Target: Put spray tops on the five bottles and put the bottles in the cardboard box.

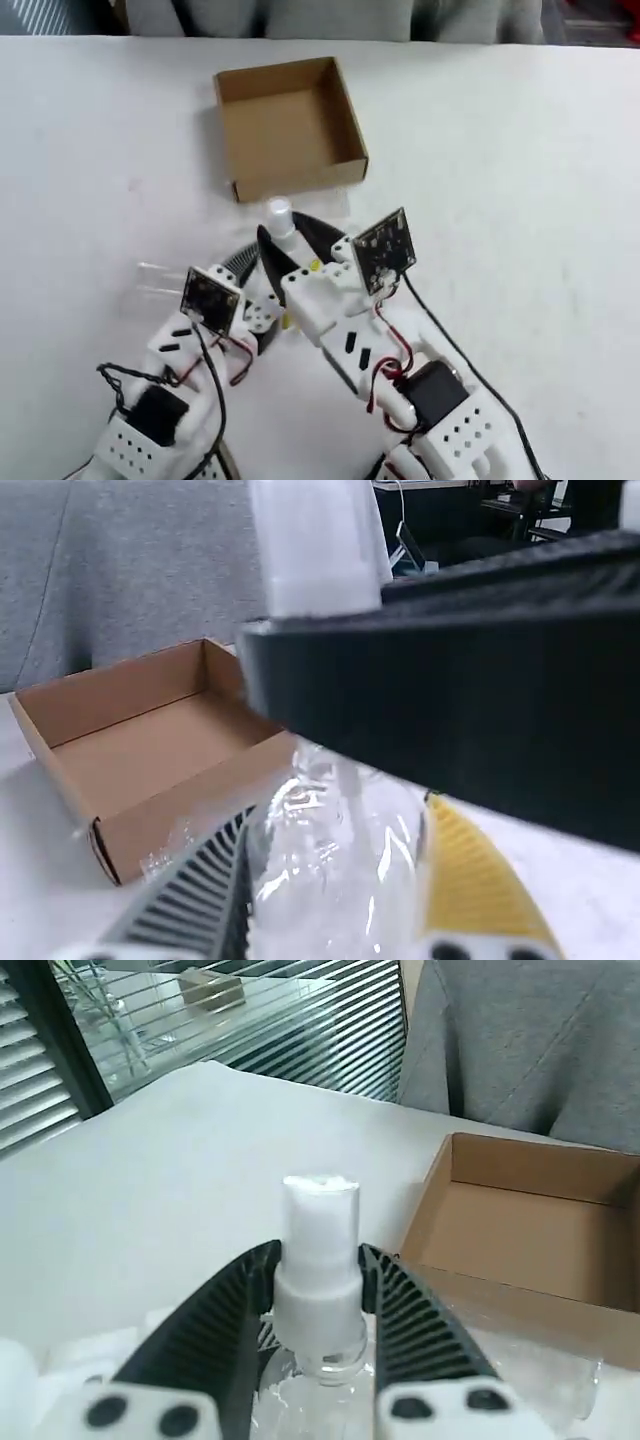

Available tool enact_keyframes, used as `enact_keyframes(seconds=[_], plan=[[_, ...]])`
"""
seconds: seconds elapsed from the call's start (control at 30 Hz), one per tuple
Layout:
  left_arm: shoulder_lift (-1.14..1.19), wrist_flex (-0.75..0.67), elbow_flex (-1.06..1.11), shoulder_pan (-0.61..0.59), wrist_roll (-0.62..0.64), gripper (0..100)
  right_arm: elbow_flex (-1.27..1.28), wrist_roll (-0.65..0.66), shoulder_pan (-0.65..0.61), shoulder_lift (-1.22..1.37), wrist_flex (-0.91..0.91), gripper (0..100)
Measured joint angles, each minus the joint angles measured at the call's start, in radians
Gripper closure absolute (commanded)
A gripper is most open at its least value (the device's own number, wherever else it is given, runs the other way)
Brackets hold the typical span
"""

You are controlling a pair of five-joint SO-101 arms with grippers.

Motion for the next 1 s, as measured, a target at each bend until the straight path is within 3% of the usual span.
enact_keyframes(seconds=[1.0], plan=[[0.002,0.002,0.000,0.002,0.000,98,0.014,-0.002,0.018,-0.041,0.068,97.8]])
